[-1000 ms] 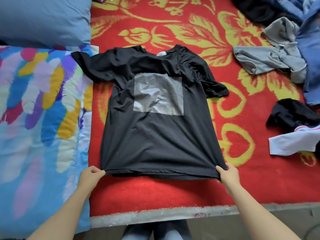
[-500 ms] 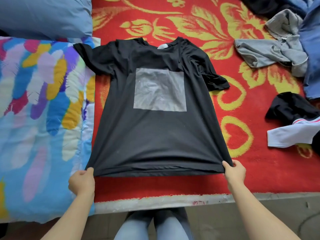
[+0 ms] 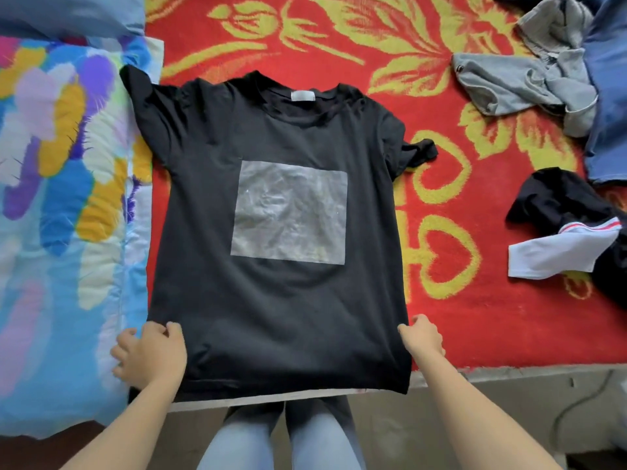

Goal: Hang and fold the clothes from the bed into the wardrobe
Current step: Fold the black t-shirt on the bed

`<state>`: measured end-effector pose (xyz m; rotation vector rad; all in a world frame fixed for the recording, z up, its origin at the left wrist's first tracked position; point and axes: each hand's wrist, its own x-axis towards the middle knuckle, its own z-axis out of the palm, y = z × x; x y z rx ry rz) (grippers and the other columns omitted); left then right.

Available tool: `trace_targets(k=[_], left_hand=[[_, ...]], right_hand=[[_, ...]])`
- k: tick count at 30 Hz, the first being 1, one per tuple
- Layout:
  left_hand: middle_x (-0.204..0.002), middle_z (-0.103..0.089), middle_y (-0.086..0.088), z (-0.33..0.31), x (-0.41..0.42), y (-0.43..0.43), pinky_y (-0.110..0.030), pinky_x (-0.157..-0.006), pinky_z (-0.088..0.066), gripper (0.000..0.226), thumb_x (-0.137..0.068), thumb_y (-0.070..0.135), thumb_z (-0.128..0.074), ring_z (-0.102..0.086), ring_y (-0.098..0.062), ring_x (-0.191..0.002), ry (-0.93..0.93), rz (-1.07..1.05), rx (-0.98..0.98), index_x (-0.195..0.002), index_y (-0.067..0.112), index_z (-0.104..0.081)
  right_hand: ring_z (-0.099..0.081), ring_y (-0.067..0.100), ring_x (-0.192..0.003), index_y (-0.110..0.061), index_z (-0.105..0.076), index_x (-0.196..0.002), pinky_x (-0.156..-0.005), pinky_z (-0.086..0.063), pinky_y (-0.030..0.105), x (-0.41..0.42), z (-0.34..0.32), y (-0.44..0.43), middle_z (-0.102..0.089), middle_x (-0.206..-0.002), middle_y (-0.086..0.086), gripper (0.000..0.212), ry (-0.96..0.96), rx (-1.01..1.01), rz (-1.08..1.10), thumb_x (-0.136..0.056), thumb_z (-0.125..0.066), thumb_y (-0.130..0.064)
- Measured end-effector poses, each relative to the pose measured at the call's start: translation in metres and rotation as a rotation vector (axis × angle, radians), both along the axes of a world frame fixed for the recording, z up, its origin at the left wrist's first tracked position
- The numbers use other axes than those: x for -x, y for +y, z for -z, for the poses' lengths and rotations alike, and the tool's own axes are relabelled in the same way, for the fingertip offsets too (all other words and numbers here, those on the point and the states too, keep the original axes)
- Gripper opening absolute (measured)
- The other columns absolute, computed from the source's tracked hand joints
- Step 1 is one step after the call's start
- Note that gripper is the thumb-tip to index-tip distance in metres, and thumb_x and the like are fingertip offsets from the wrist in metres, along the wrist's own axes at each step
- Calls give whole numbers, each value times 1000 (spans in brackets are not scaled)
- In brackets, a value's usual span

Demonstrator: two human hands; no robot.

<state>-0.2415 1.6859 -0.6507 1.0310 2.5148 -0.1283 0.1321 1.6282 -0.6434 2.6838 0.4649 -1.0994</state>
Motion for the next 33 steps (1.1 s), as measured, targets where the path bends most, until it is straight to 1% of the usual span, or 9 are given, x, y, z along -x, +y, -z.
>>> trace_targets(k=[11,16,18,20,22,25,28,32,33], left_hand=[[-150,-30,-12,-4,-120,133,-47,-103,-27,42,-93,22,-50,-25,-31,-134,-169,512,-153,-134,10,-49],[-154,-23,-11,9,-162,173,-45,-105,-29,50,-94,23,-50,-22,-28,-139,-207,694,-140,-141,12,-41],[-156,-19,-11,15,-176,188,-44,-107,-27,52,-95,24,-49,-19,-26,-141,-210,748,-141,-144,13,-37],[-157,-17,-10,24,-190,205,-44,-108,-25,53,-95,25,-48,-16,-25,-143,-213,797,-149,-145,15,-33],[-155,-21,-14,29,-201,218,-45,-107,-28,54,-93,21,-53,-20,-29,-142,-230,841,-175,-144,12,-37],[-147,-36,-20,44,-217,239,-51,-99,-38,55,-83,14,-67,-35,-37,-135,-234,938,-223,-135,7,-50],[-136,-49,-25,55,-227,253,-54,-87,-47,62,-69,12,-81,-48,-43,-123,-201,1039,-226,-126,4,-59],[-132,-51,-27,58,-236,265,-56,-83,-49,65,-64,11,-84,-51,-45,-120,-190,1060,-220,-123,2,-60],[-134,-50,-26,58,-238,267,-56,-85,-48,64,-66,11,-82,-49,-44,-122,-200,1054,-215,-124,2,-59]], right_hand=[[-48,23,-99,-7,-47,-129,-81,-39,32,-43,-9,170,-55,-121,9,39,153,-404,73,-95,-47,-27],[-40,20,-71,-10,-46,-74,-67,-35,31,-72,4,226,-40,-70,1,30,208,-534,305,-96,-45,-30],[-44,28,-72,1,-54,-77,-76,-44,39,-83,9,244,-48,-75,11,38,222,-592,391,-96,-46,-32],[-56,46,-98,17,-50,-115,-98,-42,51,-96,17,261,-61,-107,28,52,213,-646,486,-95,-49,-31],[-51,43,-117,16,-42,-125,-102,-40,51,-102,22,273,-52,-127,29,57,242,-689,579,-93,-55,-29],[-60,32,-107,3,-47,-124,-82,-54,37,-107,30,296,-57,-122,16,47,316,-772,726,-88,-65,-22],[-61,24,-84,0,-48,-118,-51,-48,25,-115,37,314,-59,-98,9,44,372,-823,903,-81,-71,-8],[-49,17,-59,-4,-54,-81,-55,-47,27,-145,24,326,-52,-74,7,13,307,-837,970,-79,-64,5],[-44,14,-57,-9,-51,-73,-50,-44,21,-156,21,326,-50,-72,5,20,254,-916,935,-80,-60,7]])
